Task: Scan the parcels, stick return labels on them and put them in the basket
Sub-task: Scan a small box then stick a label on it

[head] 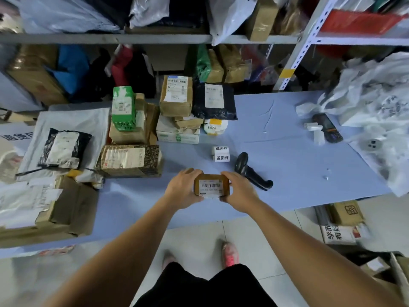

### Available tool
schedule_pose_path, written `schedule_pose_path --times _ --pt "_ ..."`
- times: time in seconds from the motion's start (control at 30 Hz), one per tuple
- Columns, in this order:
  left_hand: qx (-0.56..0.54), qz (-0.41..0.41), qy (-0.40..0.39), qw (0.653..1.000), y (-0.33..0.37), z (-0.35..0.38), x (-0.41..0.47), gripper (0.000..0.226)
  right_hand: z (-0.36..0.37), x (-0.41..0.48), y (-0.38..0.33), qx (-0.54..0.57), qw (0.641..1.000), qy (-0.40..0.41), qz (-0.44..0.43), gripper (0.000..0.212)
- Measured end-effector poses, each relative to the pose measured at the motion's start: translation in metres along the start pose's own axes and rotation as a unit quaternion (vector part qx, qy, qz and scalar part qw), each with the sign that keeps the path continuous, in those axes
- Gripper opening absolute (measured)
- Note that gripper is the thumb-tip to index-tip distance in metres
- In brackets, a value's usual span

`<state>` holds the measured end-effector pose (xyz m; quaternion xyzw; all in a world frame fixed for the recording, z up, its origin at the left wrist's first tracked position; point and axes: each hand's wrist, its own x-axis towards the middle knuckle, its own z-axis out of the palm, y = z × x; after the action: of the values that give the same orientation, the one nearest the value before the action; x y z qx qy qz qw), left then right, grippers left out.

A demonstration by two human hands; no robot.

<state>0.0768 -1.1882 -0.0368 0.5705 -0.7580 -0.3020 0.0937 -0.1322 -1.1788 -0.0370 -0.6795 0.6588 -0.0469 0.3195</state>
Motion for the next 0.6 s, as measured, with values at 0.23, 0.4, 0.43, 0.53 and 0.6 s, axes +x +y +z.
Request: schedule_pose_path --times 0.23,0.4,0.43,0.53,0.6 --pt "-0.013 -0.079 0.043 0.996 0.032 0.048 0.016 0.054 -0.006 0.022 0.049 -0.005 0.998 -0.053 -0.036 0.081" --pt "-0.005 -0.142 0.064 0.988 0.046 0.078 0.027 0.054 -0.003 0.036 0.076 -0.018 0.994 -0.089 -0.059 0.079" --pt "-0.005 -0.154 0.068 0.986 0.047 0.084 0.027 0.056 -0.003 0.039 0.08 -0.019 0.993 -0.1 -0.063 0.083" --pt "-0.012 -0.185 0.076 0.98 0.05 0.098 0.026 0.068 -0.008 0.042 0.09 -0.012 0.989 -0.13 -0.075 0.088" --pt "-0.027 -0.203 0.087 0.975 0.052 0.102 0.026 0.069 -0.017 0.04 0.092 -0.009 0.987 -0.131 -0.093 0.084"
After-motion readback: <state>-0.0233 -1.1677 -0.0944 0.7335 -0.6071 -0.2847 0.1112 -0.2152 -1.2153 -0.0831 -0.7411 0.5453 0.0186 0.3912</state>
